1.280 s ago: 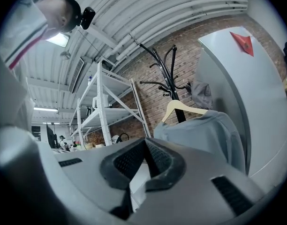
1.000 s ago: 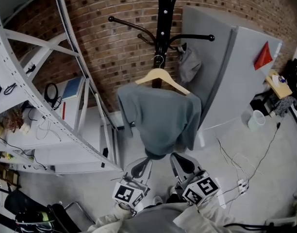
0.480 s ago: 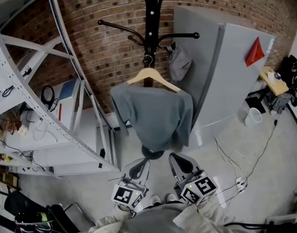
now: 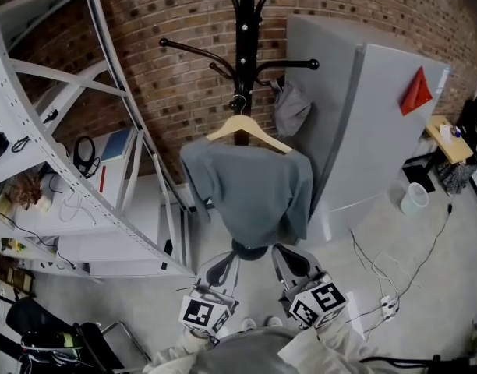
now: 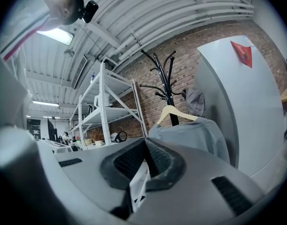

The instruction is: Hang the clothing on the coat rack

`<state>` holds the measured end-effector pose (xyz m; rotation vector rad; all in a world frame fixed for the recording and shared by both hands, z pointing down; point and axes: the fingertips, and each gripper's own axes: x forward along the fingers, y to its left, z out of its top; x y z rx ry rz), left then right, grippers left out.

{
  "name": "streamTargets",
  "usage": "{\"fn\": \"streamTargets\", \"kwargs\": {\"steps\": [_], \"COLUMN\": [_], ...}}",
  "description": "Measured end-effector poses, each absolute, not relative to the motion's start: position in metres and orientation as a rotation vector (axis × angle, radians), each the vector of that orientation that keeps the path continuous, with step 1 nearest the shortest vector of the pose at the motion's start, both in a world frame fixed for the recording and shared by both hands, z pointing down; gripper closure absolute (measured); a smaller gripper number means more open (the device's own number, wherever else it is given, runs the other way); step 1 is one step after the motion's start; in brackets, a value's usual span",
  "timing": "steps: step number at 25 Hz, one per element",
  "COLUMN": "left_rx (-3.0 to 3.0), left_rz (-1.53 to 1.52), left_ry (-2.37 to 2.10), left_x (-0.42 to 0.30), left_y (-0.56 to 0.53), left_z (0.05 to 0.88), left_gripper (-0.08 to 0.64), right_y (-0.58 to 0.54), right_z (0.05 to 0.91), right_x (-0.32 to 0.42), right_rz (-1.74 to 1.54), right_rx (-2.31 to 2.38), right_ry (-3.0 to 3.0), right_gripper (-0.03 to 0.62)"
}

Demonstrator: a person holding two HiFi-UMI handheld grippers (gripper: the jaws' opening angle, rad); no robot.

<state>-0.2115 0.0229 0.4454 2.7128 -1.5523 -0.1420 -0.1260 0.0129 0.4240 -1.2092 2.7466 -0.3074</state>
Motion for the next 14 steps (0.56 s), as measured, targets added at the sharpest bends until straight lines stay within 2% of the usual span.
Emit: {"fn": "streamTargets", "kwargs": {"steps": [14], "left_rx": [2.727], "left_rz": [-0.139], "left_ry": [-1.541], "left_x": [-0.19], "left_y": [0.005], "left_z": [0.447], "left_gripper": [0.552], "right_y": [-0.005], "right_z": [0.428], "right_x": [-0.105], "right_rz": [-0.33], "right_rx": [-1.199], "right_ry": [2.732], "right_gripper": [0.569]}}
